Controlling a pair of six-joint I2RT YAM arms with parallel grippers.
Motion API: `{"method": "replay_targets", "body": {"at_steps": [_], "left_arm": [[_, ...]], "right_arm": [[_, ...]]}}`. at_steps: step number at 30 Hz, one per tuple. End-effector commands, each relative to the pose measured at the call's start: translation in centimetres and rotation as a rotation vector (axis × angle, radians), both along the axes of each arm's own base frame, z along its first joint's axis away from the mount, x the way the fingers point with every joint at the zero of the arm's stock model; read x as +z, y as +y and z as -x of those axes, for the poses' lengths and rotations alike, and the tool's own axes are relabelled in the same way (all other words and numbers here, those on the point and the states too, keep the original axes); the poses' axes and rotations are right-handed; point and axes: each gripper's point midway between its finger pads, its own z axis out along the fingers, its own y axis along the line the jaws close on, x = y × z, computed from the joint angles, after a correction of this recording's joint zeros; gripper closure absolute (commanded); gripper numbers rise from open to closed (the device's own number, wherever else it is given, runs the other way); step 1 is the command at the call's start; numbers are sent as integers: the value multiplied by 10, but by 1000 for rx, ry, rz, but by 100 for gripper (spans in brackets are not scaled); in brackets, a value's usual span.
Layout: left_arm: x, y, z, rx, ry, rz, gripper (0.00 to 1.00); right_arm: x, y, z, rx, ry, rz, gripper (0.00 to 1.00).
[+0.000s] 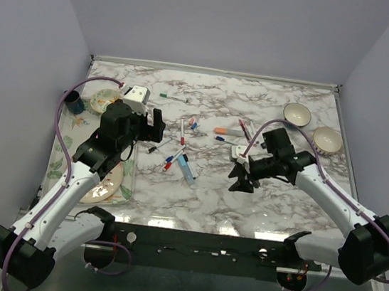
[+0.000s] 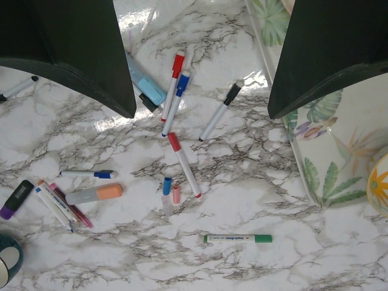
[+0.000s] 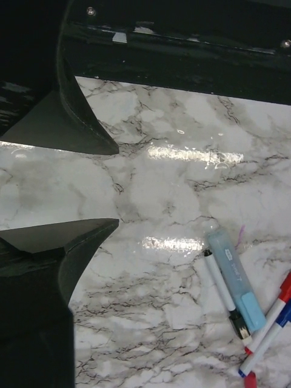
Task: Open the pen caps
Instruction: Grab a pen on the table with the right arm
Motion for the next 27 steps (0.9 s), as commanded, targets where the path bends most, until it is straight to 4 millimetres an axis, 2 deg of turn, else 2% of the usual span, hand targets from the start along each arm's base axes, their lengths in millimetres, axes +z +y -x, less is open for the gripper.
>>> {"method": "replay_targets", "body": {"at_steps": [1,8,17,20,23,27], "left_arm": [[-4,7,-3,30,-5,-22,1],[-5,8,-4,34,-2,-28,1],[-6,9,-4,40,0,-35,1],[-6,9,-5,40,0,-35,1],[-6,10,-5,43,0,-36,1],[-5,9,-4,40,-3,-34,1]], "right_arm": [[-27,1,16,77,-16,125,46],[-45,14,36,186,-21,228,46],[-65,30,47,249,-33,347,46],[-69,37,35,192,-36,376,46],[-70,40,10,97,-78,431,46],[-81,23,0,75,-130,515,46]]}}
